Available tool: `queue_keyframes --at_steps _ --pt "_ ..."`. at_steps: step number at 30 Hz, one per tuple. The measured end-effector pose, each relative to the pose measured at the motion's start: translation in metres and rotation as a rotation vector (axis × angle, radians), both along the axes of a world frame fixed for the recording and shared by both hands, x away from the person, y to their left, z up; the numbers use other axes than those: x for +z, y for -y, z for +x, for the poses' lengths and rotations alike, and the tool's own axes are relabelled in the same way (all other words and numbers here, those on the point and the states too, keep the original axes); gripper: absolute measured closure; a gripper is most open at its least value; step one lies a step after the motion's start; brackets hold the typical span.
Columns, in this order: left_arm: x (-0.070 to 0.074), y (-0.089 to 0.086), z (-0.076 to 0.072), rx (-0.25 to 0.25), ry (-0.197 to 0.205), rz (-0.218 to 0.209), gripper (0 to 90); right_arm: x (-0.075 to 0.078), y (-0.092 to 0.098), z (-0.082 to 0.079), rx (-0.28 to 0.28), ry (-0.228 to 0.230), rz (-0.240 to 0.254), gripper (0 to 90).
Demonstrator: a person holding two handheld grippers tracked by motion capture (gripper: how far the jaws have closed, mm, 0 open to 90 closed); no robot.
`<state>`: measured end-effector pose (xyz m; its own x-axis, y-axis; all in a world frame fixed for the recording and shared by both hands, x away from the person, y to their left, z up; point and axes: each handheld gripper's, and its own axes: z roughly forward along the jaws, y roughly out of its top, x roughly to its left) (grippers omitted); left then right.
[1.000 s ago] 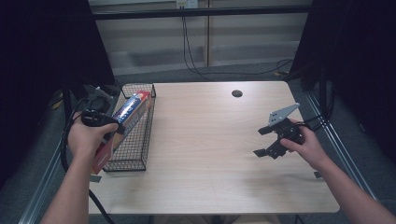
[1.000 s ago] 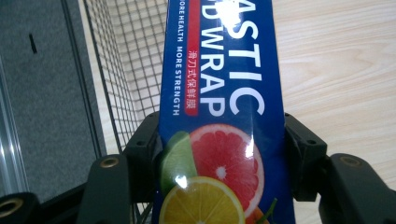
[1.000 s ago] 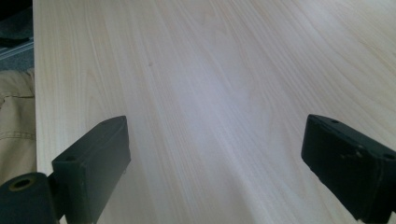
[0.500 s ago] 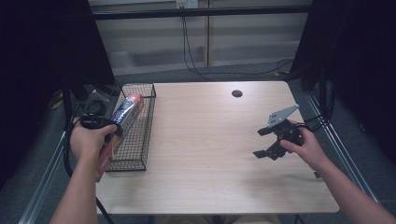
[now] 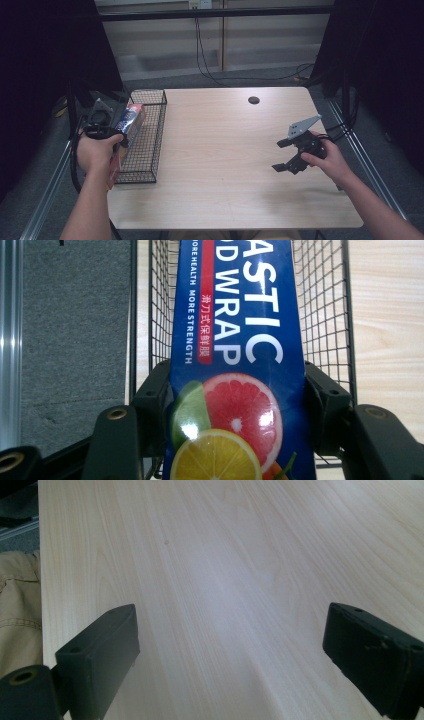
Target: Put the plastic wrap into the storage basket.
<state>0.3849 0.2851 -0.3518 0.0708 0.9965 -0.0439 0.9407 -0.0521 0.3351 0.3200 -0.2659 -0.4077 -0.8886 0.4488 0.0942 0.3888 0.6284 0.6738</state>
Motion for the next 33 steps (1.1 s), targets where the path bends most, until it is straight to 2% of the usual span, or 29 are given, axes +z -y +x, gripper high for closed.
queue_keyframes --at_steps 7,11,17,18,21,23,24,33 --pt "-0.006 -0.009 0.000 0.024 -0.004 0.013 41.7 -0.002 -0.001 0.001 0.003 -0.005 -0.005 7.7" --pt "-0.008 -0.013 0.000 0.018 -0.005 0.025 41.7 -0.003 -0.003 0.002 0.002 -0.008 -0.003 7.7" --pt "-0.013 -0.010 0.001 0.033 0.001 0.019 41.6 -0.005 -0.005 0.001 0.003 -0.014 -0.014 7.6" --pt "-0.014 -0.009 0.001 0.015 -0.005 0.023 41.6 -0.005 -0.006 0.001 0.010 -0.014 -0.013 7.7" --pt "-0.019 -0.008 0.003 0.029 -0.011 0.005 41.5 -0.006 -0.007 0.000 0.013 -0.013 -0.011 7.7" --pt "-0.021 -0.007 0.005 0.041 -0.008 0.030 41.6 -0.006 -0.007 0.000 0.009 -0.019 -0.016 7.7" --pt "-0.023 -0.007 0.005 0.049 -0.005 0.022 41.5 -0.007 -0.007 -0.001 0.013 -0.021 -0.016 7.7" --pt "-0.025 -0.002 0.006 0.056 0.010 0.073 40.8 -0.012 -0.011 -0.001 0.021 -0.026 -0.018 7.7"
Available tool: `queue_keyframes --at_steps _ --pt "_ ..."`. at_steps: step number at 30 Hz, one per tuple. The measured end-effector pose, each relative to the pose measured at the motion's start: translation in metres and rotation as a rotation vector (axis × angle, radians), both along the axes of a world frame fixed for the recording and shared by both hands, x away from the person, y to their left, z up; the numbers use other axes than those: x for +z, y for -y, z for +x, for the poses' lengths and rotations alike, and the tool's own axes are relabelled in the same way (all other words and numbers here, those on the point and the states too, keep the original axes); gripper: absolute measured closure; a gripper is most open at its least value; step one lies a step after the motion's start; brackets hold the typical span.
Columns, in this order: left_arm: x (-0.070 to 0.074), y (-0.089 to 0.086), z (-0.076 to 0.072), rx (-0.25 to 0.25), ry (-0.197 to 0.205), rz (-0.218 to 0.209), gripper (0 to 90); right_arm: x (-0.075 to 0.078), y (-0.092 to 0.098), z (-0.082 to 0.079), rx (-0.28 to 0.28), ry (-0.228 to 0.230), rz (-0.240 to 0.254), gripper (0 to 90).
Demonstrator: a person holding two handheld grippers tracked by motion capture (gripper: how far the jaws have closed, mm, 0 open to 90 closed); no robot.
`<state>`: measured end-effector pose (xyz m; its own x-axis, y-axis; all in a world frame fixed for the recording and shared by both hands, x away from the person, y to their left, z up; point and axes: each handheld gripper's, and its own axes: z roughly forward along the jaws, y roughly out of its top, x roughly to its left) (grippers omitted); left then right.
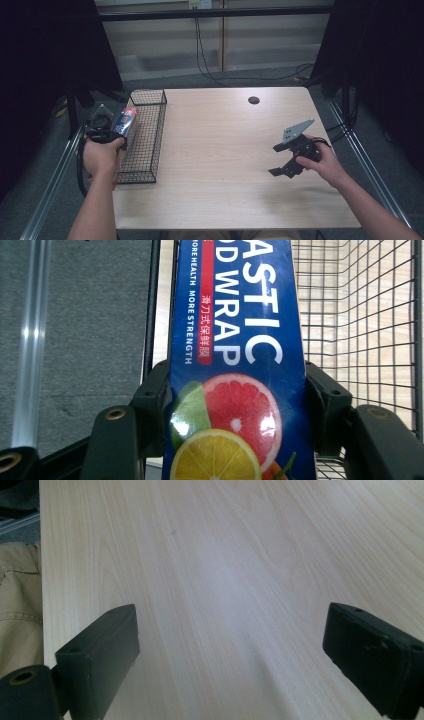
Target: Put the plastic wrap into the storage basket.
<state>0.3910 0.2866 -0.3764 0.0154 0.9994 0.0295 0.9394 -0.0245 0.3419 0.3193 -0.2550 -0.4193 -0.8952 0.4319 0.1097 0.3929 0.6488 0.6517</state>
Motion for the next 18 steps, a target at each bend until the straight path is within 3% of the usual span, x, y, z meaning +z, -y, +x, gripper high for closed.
queue_keyframes --at_steps 8,9,11,12,15,18 --pt "-0.002 0.006 0.000 -0.016 -0.015 0.048 40.2 0.002 0.002 -0.002 -0.002 0.005 0.004 7.6" --pt "-0.002 0.006 0.000 -0.014 -0.021 0.042 40.2 0.003 0.003 -0.002 -0.007 0.004 0.006 7.6" --pt "-0.007 0.005 0.000 0.013 -0.039 -0.010 40.1 0.003 0.004 -0.002 -0.007 0.007 0.005 7.7" --pt "-0.011 0.005 0.000 0.009 -0.055 -0.015 40.2 0.004 0.004 -0.002 -0.010 0.012 0.002 7.7" --pt "-0.012 0.005 0.000 0.026 -0.026 -0.011 40.2 0.004 0.005 -0.003 -0.010 0.010 0.004 7.7" --pt "-0.013 0.003 0.000 0.025 -0.040 -0.005 39.9 0.004 0.006 -0.004 -0.008 0.005 0.001 7.7"
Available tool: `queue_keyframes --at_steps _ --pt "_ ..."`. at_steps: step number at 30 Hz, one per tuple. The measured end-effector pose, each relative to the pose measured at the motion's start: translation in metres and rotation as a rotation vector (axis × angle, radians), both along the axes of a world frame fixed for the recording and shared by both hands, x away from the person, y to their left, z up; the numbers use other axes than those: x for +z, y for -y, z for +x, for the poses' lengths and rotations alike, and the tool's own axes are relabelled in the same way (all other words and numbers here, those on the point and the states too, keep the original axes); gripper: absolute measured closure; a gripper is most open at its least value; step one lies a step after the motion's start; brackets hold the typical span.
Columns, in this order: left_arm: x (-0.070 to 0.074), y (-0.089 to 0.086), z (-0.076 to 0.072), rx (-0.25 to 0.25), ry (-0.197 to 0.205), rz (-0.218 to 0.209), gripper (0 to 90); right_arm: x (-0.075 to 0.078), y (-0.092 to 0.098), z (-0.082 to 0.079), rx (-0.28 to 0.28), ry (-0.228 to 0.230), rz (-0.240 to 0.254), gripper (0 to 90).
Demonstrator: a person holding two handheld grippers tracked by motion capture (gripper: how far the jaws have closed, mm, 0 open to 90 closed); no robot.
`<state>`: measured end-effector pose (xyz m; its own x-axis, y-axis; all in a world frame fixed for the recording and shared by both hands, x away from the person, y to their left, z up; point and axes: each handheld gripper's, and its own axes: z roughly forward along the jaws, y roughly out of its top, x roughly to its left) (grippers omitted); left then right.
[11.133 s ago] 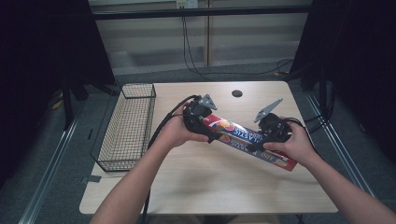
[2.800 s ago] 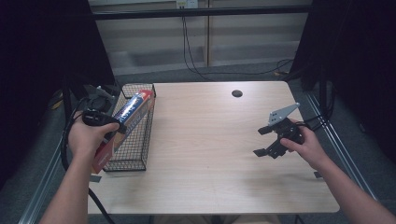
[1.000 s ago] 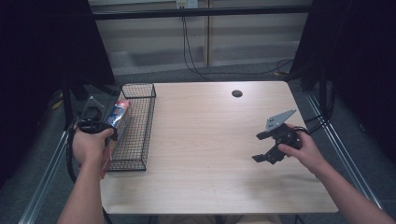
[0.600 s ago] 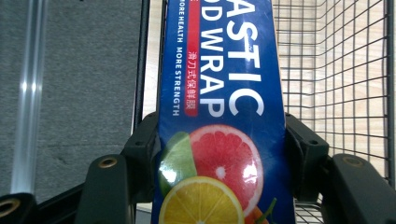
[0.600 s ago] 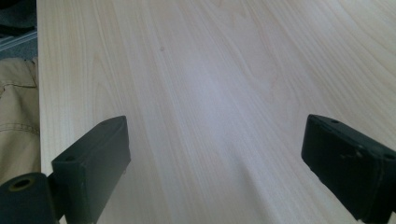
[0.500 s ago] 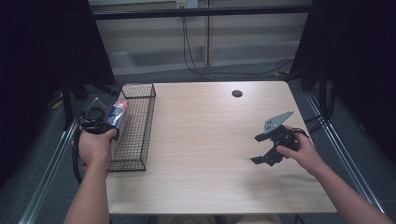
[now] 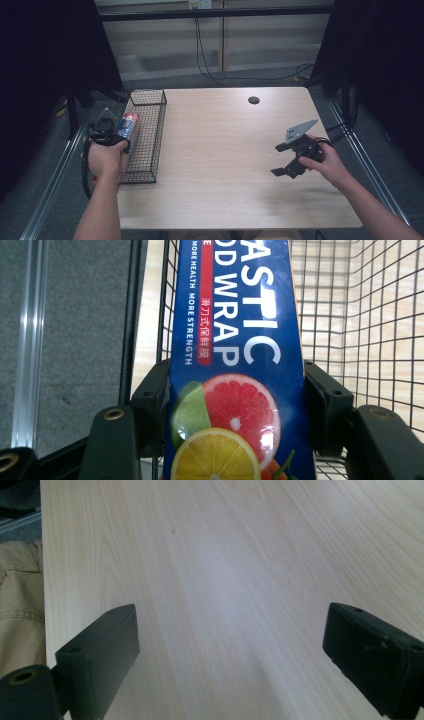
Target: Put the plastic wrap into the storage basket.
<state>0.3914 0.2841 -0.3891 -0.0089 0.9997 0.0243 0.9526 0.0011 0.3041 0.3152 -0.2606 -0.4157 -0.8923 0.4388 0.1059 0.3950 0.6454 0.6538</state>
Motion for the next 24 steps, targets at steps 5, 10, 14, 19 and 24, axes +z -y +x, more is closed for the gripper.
queue_keyframes --at_steps 5,10,14,19,24 --pt "0.008 -0.003 -0.002 0.007 0.054 -0.054 38.0 0.000 0.001 0.001 -0.002 0.006 0.012 7.7" --pt "0.029 -0.004 -0.005 -0.003 0.095 -0.094 32.0 0.001 -0.002 0.001 0.000 0.005 0.007 7.7" --pt "0.040 0.001 -0.008 -0.048 0.127 -0.139 28.6 0.000 -0.003 0.001 -0.001 0.008 0.006 7.7" --pt "0.045 0.009 -0.011 -0.106 0.162 -0.173 24.3 -0.001 -0.005 0.000 -0.007 0.002 0.014 7.7" --pt "0.047 0.022 -0.015 -0.189 0.207 -0.197 19.3 -0.002 -0.004 -0.002 -0.014 0.004 0.013 7.6"
